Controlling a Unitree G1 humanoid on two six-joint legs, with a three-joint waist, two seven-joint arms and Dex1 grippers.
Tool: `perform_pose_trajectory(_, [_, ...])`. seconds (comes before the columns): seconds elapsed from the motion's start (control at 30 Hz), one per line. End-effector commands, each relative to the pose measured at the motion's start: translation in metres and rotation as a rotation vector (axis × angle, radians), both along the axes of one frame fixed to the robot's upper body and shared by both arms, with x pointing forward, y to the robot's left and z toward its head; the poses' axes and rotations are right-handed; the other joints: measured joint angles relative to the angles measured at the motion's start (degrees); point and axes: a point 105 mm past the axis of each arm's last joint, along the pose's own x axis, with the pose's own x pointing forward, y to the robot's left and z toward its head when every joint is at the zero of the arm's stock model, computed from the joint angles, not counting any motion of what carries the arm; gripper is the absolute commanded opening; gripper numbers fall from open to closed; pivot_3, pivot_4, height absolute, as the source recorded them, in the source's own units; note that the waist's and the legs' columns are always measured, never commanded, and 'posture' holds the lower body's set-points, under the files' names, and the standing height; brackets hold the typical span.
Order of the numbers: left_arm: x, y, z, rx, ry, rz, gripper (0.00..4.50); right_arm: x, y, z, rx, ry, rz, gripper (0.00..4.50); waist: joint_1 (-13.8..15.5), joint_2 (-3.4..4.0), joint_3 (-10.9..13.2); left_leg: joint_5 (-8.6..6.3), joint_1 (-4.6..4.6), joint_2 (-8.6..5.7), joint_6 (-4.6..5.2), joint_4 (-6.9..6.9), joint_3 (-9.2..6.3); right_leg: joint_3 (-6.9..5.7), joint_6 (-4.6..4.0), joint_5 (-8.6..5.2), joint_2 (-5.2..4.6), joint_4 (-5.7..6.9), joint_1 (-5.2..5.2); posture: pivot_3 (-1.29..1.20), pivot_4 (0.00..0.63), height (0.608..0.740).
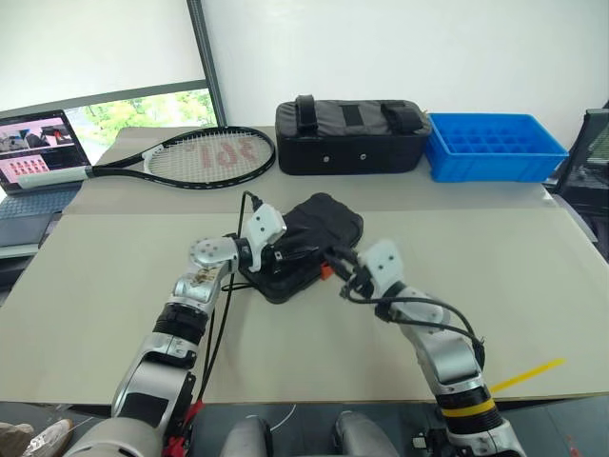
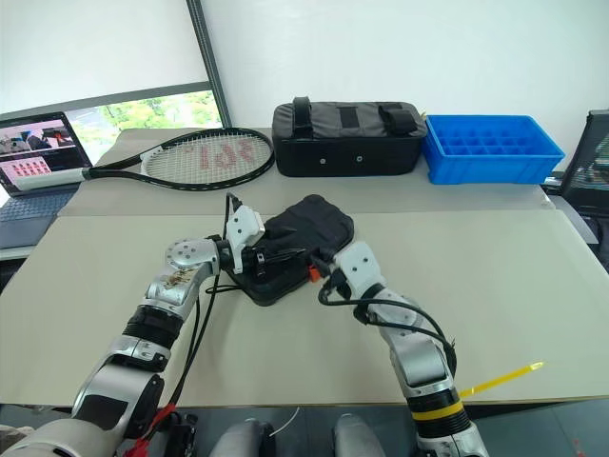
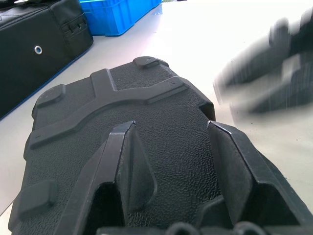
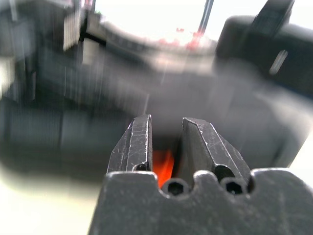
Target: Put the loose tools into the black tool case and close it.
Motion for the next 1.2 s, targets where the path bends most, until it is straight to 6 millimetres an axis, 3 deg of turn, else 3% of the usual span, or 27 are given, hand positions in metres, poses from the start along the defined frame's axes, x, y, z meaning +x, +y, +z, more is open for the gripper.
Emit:
perform_pose_trajectory(0.03, [-0.004, 0.008, -0.03, 0.05, 0.1, 0.028, 2.5, -0.004, -0.005, 0.01, 0.016, -0.048, -0.013, 1.26, 0.09, -0.01, -0.03, 0.0, 0.0, 0.0, 0.0, -0.01, 0.0, 0.0, 0.0, 0.0, 0.0, -0.01, 0.0, 0.0, 0.15, 0.707])
perform_pose_trajectory(0.1, [-0.004, 0.008, -0.031, 0.05, 0.101, 0.028, 2.5, -0.004, -0.006, 0.008, 0.005, -0.043, -0.016, 1.26, 0.12, -0.01, -0.03, 0.0, 0.0, 0.0, 0.0, -0.02, 0.01, 0.0, 0.0, 0.0, 0.0, -0.01, -0.01, 0.0, 0.15, 0.707])
perform_pose_trajectory(0.23, [-0.003, 0.008, -0.031, 0.053, 0.1, 0.028, 2.5, -0.01, -0.012, -0.022, -0.093, 0.075, -0.001, 1.26, 0.14, -0.01, -0.03, 0.0, 0.01, 0.01, 0.0, -0.03, 0.02, 0.01, 0.0, 0.0, 0.0, 0.0, 0.0, 0.0, 0.15, 0.707])
perform_pose_trajectory(0.4, [-0.003, 0.008, -0.031, 0.053, 0.098, 0.028, 2.5, -0.018, -0.016, -0.045, -0.167, 0.205, 0.023, 1.26, 0.07, -0.01, -0.03, 0.0, 0.02, 0.01, 0.0, -0.03, 0.03, 0.02, -0.01, 0.0, 0.0, 0.01, -0.01, 0.0, 0.15, 0.707])
perform_pose_trajectory(0.57, [-0.002, 0.009, -0.03, 0.057, 0.095, 0.03, 2.5, -0.016, -0.015, -0.054, -0.183, 0.267, 0.02, 2.5, 0.09, -0.02, -0.02, 0.0, 0.02, 0.01, 0.0, -0.03, 0.03, 0.02, 0.0, 0.0, 0.0, 0.0, -0.01, 0.0, 0.15, 0.707])
perform_pose_trajectory(0.63, [-0.002, 0.01, -0.03, 0.058, 0.094, 0.031, 2.5, -0.014, -0.014, -0.057, -0.187, 0.287, 0.02, 3.24, 0.11, -0.03, -0.02, 0.0, 0.01, 0.0, 0.0, -0.02, 0.03, 0.02, 0.0, 0.0, 0.0, 0.0, -0.02, 0.0, 0.15, 0.707])
perform_pose_trajectory(1.2, [-0.001, 0.012, -0.029, 0.062, 0.086, 0.038, 2.5, 0.005, 0.0, -0.072, -0.178, 0.364, 0.093, 3.24, 0.12, -0.01, -0.03, 0.0, 0.01, 0.0, 0.0, -0.02, 0.03, 0.01, 0.0, 0.0, 0.0, 0.0, -0.02, 0.0, 0.15, 0.707])
